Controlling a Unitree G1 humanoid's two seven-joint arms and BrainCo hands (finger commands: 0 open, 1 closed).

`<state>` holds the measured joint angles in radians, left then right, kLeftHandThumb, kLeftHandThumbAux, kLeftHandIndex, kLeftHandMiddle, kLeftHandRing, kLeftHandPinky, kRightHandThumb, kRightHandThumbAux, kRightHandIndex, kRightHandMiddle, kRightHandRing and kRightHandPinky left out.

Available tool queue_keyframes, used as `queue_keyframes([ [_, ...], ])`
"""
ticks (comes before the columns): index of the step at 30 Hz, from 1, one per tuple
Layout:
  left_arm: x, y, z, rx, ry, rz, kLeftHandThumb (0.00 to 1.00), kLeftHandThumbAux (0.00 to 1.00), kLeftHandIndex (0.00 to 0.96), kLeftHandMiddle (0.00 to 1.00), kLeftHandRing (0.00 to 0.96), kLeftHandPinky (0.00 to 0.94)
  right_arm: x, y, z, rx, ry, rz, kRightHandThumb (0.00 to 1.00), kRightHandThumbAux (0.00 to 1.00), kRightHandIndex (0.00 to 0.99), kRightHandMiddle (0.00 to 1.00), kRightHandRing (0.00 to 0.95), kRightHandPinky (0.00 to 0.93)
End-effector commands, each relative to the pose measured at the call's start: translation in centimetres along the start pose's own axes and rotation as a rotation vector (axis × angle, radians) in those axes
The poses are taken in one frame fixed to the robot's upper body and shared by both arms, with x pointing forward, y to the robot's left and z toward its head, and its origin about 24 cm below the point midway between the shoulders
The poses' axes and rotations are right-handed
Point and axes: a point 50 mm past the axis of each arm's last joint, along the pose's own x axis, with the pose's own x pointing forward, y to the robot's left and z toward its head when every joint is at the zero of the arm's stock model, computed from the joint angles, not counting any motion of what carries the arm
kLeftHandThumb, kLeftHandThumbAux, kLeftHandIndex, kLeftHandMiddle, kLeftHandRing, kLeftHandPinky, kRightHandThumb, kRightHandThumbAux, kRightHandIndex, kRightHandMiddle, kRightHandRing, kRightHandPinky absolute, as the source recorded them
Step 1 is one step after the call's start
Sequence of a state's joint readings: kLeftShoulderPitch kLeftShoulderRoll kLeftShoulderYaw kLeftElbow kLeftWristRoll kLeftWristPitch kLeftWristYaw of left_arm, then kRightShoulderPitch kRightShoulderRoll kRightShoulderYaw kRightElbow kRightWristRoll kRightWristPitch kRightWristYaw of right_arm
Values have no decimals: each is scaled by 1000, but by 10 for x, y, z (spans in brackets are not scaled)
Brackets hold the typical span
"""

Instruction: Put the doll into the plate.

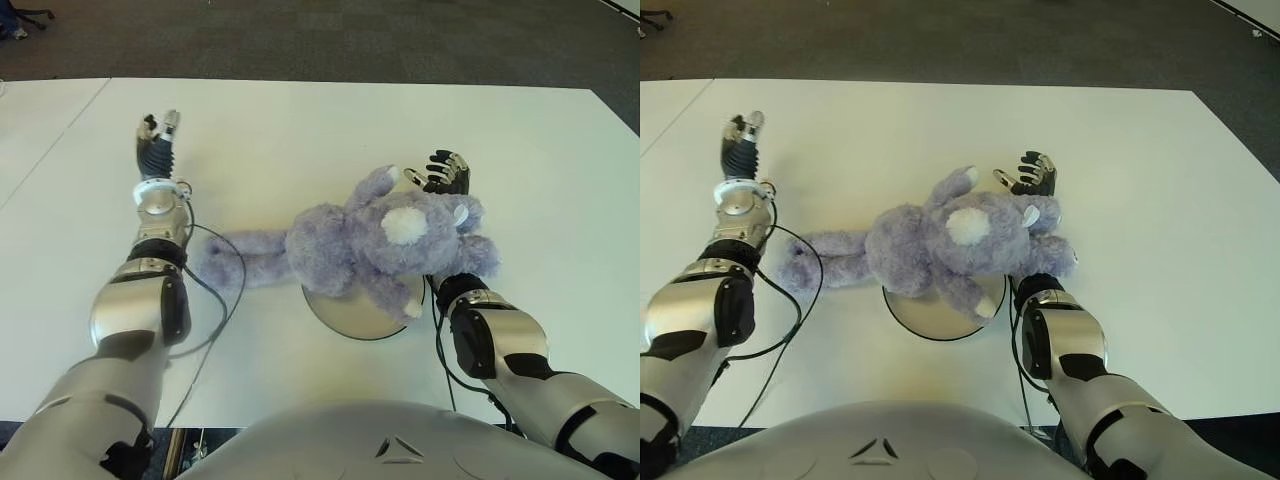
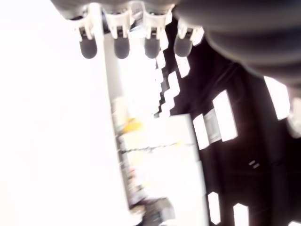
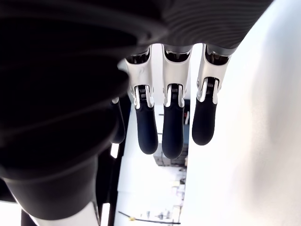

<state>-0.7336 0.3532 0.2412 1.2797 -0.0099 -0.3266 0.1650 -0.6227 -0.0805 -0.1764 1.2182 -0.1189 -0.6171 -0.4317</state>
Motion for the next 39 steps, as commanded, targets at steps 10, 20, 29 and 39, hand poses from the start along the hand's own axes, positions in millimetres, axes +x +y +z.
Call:
queue_keyframes([
  [10, -52, -75, -75, 154, 259, -379, 0, 424, 0, 0, 0, 0, -85, -16, -97, -114, 431, 52, 0, 904, 292, 338, 355, 316],
  [20, -83, -81, -107, 91, 276, -401, 0, 434, 0, 0, 0, 0, -87, -20, -98, -138, 419, 51, 0, 913, 294, 332, 358, 341],
  [29, -100, -80, -120, 91, 242, -383, 0, 405, 0, 0, 0, 0, -87, -22, -98, -128, 418, 51, 0, 910, 298, 332, 363, 343],
  [39, -116, -77, -131, 116, 218, -323, 0, 410, 0, 0, 0, 0, -87, -24, -99, -130, 419, 46, 0, 900, 301, 333, 361, 348],
])
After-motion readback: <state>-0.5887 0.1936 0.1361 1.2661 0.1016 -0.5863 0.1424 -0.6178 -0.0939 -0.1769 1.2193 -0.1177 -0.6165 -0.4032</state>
